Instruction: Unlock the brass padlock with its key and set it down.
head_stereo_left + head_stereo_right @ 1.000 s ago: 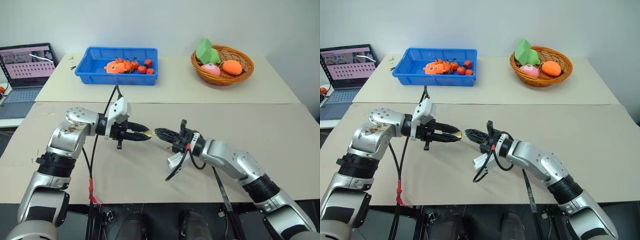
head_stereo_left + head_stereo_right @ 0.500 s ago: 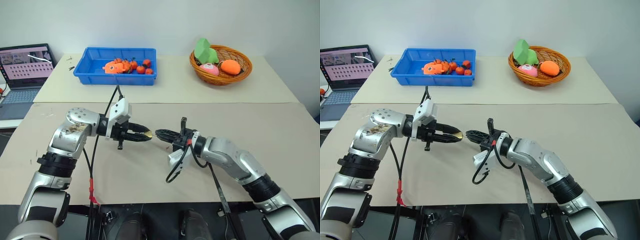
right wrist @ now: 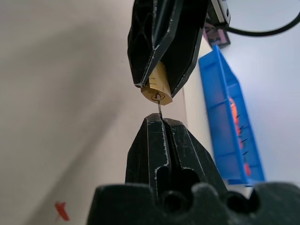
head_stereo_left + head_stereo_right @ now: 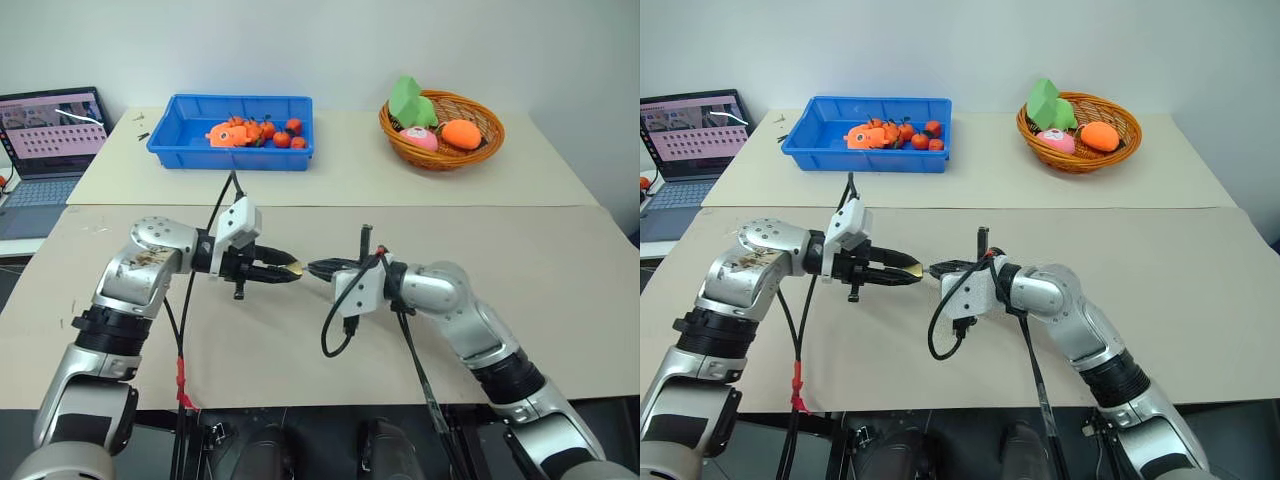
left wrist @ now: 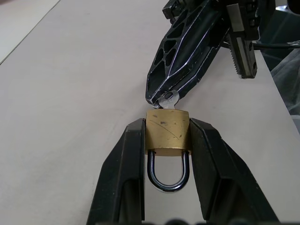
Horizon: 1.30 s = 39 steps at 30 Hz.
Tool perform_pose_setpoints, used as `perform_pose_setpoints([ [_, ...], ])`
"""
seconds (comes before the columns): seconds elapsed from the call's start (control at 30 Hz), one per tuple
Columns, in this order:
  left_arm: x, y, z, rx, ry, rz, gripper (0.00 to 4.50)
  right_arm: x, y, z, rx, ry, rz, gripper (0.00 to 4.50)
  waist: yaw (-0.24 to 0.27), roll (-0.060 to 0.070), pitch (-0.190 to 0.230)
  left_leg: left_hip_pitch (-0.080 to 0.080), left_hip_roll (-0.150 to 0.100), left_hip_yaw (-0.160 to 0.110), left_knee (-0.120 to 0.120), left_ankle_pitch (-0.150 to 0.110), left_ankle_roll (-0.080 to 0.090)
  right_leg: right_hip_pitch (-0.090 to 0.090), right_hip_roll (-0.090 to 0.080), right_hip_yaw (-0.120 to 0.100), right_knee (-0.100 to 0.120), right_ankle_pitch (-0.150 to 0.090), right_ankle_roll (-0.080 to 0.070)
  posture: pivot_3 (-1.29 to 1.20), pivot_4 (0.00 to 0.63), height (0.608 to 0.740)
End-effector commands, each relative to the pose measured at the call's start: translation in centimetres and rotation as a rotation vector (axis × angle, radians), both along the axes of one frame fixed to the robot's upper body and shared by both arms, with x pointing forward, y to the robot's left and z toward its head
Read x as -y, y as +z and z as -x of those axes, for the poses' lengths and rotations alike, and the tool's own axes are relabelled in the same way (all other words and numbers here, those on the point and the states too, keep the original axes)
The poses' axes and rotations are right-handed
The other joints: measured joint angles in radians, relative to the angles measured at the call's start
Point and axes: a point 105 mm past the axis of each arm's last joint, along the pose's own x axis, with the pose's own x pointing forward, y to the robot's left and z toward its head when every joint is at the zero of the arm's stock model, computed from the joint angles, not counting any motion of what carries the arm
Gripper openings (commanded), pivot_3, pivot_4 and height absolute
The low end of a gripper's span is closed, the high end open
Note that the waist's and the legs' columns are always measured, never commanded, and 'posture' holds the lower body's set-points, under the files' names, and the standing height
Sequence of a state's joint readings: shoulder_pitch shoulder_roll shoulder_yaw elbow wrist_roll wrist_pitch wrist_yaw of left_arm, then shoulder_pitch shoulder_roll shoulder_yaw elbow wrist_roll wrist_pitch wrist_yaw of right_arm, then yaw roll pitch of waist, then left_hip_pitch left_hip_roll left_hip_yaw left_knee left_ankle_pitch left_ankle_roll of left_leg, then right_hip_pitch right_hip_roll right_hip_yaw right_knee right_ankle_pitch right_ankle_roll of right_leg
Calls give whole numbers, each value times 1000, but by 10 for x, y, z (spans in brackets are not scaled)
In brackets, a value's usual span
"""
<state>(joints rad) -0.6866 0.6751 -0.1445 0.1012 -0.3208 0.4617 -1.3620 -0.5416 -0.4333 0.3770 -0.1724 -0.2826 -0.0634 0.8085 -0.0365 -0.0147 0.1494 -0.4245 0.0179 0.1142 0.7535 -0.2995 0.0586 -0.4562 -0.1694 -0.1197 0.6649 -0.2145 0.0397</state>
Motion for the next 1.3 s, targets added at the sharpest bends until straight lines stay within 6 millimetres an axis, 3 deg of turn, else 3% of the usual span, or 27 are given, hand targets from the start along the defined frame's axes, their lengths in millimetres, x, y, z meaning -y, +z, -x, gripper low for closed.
perform_pose_setpoints([
  [0.03, 1, 12, 0, 53, 4, 22, 848, -24, 26, 28, -88, 137, -101, 87, 0, 0, 0, 0, 0, 0, 0, 0, 0, 0, 0, 0, 0, 0, 0, 0, 150, 684],
  [0.3, -1, 11, 1, 48, 7, 20, 848, -27, 29, 32, -208, 138, -99, 87, 1, 0, 0, 0, 0, 0, 0, 0, 0, 0, 0, 0, 0, 0, 0, 0, 150, 684],
  [0.6, -1, 11, 2, 43, 8, 19, 848, -21, 20, 23, -16, 90, -11, 87, 0, 0, 0, 0, 0, 0, 0, 0, 0, 0, 0, 0, 0, 0, 0, 0, 150, 684],
  [0.8, -1, 11, 1, 42, 10, 21, 848, -20, 21, 21, 87, 83, 1, 2086, -1, 0, 0, 0, 0, 0, 0, 0, 0, 0, 0, 0, 0, 0, 0, 0, 150, 684],
  [1.1, 0, 11, 0, 46, 12, 18, 848, 5, 26, -3, 630, 13, 69, 2086, 2, 0, 0, 0, 0, 1, 0, 0, 0, 0, 0, 0, 0, 0, 1, 0, 150, 684],
  [1.3, 0, 12, 0, 47, 12, 20, 848, 9, 23, -6, 817, 20, 62, 2086, -4, 0, 0, 0, 0, 1, 0, 0, -1, -1, 0, 0, 0, -1, 0, 0, 150, 684],
])
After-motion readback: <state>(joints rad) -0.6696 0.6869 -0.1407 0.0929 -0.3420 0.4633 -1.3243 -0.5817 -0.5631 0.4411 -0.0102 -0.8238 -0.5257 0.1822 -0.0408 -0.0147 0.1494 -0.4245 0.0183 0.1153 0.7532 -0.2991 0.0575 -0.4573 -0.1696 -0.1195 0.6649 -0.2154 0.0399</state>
